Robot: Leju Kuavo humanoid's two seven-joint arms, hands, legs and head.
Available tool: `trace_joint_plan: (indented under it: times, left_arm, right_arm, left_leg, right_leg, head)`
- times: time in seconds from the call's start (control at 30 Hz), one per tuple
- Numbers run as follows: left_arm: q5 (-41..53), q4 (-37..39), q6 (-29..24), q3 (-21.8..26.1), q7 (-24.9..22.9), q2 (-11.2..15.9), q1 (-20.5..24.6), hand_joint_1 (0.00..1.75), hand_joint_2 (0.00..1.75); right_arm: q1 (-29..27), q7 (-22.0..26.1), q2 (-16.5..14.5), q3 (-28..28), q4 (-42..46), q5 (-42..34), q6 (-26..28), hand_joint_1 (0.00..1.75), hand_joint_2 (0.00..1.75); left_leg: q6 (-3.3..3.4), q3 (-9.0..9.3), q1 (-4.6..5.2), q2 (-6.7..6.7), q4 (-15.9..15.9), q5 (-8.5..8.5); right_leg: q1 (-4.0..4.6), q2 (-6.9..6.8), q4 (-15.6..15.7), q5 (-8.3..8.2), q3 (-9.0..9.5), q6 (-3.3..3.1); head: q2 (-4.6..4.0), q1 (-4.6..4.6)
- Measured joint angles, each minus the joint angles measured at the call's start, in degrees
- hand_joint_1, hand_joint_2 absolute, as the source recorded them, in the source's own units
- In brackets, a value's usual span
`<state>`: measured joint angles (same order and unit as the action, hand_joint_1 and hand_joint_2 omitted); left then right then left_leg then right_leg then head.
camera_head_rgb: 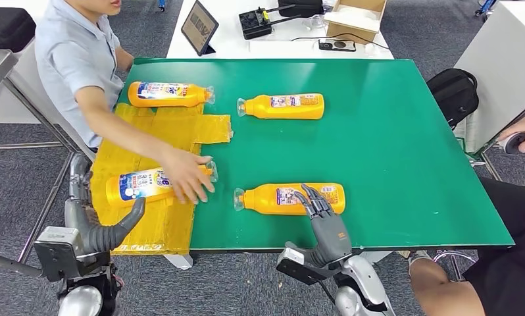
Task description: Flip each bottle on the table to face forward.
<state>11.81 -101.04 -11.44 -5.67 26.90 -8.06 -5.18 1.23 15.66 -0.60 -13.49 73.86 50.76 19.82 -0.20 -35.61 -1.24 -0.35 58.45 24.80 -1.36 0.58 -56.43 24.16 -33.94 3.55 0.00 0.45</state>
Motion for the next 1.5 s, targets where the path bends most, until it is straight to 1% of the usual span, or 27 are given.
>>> trace_joint_plan:
  times: [0.07, 0.1, 0.2, 0.33, 0.53, 0.77, 1.1, 1.2, 1.5]
  left_arm:
    - [-6.34, 0.04, 4.79, -0.50, -1.88, 0.08, 0.02, 0.00, 1.75]
    - [-8.36, 0.12, 6.29, -0.66, -2.33, 0.09, 0.03, 0.00, 1.75]
    - [-10.17, 0.31, 8.17, -1.24, -2.47, 0.15, 0.03, 0.00, 1.75]
    - [-7.37, 0.53, 7.56, -2.16, -1.76, 0.22, 0.08, 0.00, 1.75]
    - [-5.08, 1.55, 6.30, -2.68, -1.53, 0.24, 0.07, 0.00, 1.75]
    - [-4.32, 2.61, 6.34, -2.66, -1.55, 0.24, 0.11, 0.00, 1.75]
    - [-4.07, 4.41, 6.54, -2.68, -2.40, 0.14, 1.41, 0.00, 1.75]
    - [-4.03, 4.70, 6.55, -2.72, -2.69, 0.14, 1.66, 0.00, 1.75]
    - [-4.87, 6.55, 6.58, -3.09, -3.78, 0.17, 3.73, 0.00, 1.75]
  right_arm:
    - [0.70, -0.87, 0.23, 0.38, -0.93, 0.16, -0.23, 0.00, 1.75]
    - [1.04, -1.05, 0.35, 0.56, -1.43, 0.16, -0.23, 0.00, 1.75]
    - [1.84, -1.61, 0.73, 0.86, -2.91, 0.37, -0.56, 0.00, 1.75]
    - [3.04, -3.74, 1.43, 1.45, -4.98, 2.36, -0.83, 0.00, 1.75]
    - [5.29, -6.66, 2.74, 3.19, -7.54, 7.02, 0.87, 0.00, 1.75]
    - [7.28, -7.14, 3.32, 4.27, -9.51, 8.38, 0.98, 0.00, 1.75]
    - [12.00, -7.61, 3.31, 4.26, -15.18, 8.12, -1.28, 0.00, 1.75]
    - [14.06, -8.11, 3.31, 4.26, -18.27, 7.19, -3.04, 0.00, 1.75]
    - [23.94, -10.26, 2.99, 4.22, -32.68, 6.48, -6.41, 0.00, 1.75]
  left_leg:
    - [0.00, 0.00, 0.00, 0.01, 0.00, 0.00]
    - [0.00, 0.00, 0.00, 0.01, 0.00, 0.00]
    - [0.00, 0.01, 0.00, 0.01, 0.00, 0.00]
    - [0.00, 0.01, 0.00, 0.00, 0.00, -0.01]
    - [0.00, 0.01, 0.00, 0.01, 0.00, -0.01]
    - [0.00, 0.01, 0.00, 0.01, 0.00, -0.01]
    - [0.02, 0.01, 0.00, 0.00, 0.00, -0.03]
    - [0.02, 0.00, 0.01, 0.02, 0.01, -0.03]
    - [0.03, 0.25, 0.01, 0.07, 0.01, -0.04]
  right_leg:
    - [0.00, 0.00, 0.00, 0.00, 0.00, 0.00]
    - [0.00, 0.00, 0.00, 0.00, 0.00, 0.00]
    - [0.00, 0.00, 0.00, -0.01, 0.01, 0.01]
    - [0.00, 0.00, 0.00, -0.02, 0.01, 0.01]
    - [0.00, 0.00, 0.00, -0.02, 0.01, 0.01]
    - [0.00, 0.00, 0.00, -0.02, 0.01, 0.01]
    - [0.00, 0.00, -0.01, -0.03, 0.03, 0.02]
    - [0.00, 0.01, -0.01, -0.03, 0.01, 0.02]
    - [0.00, 0.04, 0.00, -0.07, 0.20, -0.02]
  head:
    - [0.00, 0.01]
    - [0.00, 0.01]
    - [0.00, 0.00]
    - [0.00, -0.01]
    - [0.00, -0.01]
    - [0.00, -0.01]
    - [0.00, 0.01]
    - [0.00, -0.01]
    - [0.00, 0.00]
